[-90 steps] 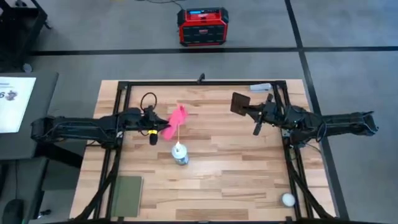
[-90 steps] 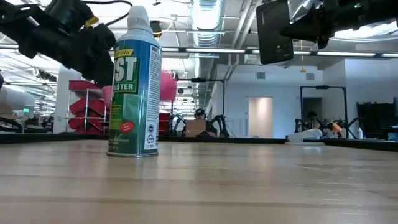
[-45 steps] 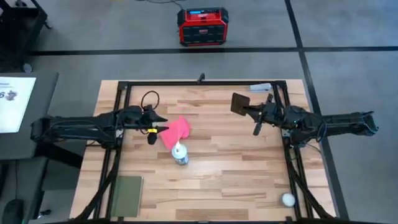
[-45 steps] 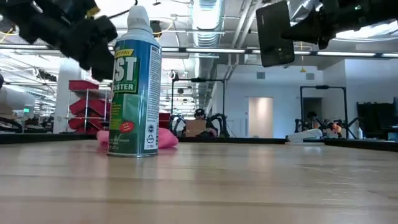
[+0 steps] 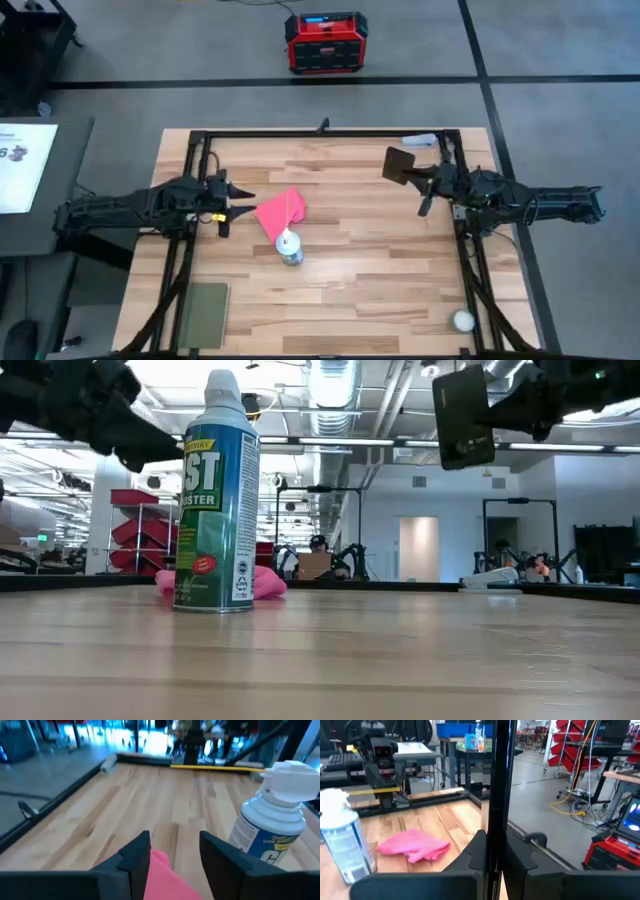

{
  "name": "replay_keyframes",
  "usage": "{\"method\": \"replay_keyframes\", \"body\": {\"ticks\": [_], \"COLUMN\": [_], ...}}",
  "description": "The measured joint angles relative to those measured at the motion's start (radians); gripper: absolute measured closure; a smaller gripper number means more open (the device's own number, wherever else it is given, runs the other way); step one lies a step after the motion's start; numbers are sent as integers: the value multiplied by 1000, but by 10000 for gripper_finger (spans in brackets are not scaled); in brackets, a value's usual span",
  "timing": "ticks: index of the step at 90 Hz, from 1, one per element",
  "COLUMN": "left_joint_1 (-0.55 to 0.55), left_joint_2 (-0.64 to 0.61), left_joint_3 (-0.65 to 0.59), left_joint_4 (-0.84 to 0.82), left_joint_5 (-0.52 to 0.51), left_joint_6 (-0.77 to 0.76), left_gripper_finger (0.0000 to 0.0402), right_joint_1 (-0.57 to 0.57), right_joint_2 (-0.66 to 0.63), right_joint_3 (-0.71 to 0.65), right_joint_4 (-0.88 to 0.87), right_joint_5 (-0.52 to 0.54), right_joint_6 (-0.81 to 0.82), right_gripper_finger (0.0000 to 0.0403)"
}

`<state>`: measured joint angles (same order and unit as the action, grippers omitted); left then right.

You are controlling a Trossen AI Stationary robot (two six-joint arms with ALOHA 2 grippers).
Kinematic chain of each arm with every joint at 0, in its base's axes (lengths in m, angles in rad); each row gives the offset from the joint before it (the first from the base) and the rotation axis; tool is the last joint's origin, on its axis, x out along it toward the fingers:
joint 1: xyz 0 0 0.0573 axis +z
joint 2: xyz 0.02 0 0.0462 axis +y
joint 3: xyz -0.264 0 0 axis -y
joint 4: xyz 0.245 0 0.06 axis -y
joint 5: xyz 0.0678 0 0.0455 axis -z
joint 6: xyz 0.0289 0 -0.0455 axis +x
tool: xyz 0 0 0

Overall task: Apply microfiber cloth
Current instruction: Wipe the back of the cellphone with the pink microfiber cloth

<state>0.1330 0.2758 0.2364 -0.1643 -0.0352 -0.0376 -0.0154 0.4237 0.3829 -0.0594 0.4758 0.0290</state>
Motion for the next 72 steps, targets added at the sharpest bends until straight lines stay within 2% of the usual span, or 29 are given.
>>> {"method": "replay_keyframes", "body": {"ticks": [21, 42, 58, 72], "left_joint_1": [0, 0, 0, 0], "left_joint_2": [-163, -211, -210, -210], "left_joint_3": [-79, -79, -80, -80], "left_joint_4": [20, -34, -38, -36], "left_joint_5": [-3, -24, -39, -41], "left_joint_6": [8, 15, 14, 13], "left_gripper_finger": [259, 259, 259, 259], "right_joint_1": [0, 2, 16, 11], "right_joint_2": [-8, -5, 2, 19], "right_joint_3": [-151, -374, -374, -374], "right_joint_4": [99, 336, 337, 228], "right_joint_5": [-4, -24, -36, -48], "right_joint_6": [109, 299, 424, 546], "right_gripper_finger": [387, 387, 387, 387]}}
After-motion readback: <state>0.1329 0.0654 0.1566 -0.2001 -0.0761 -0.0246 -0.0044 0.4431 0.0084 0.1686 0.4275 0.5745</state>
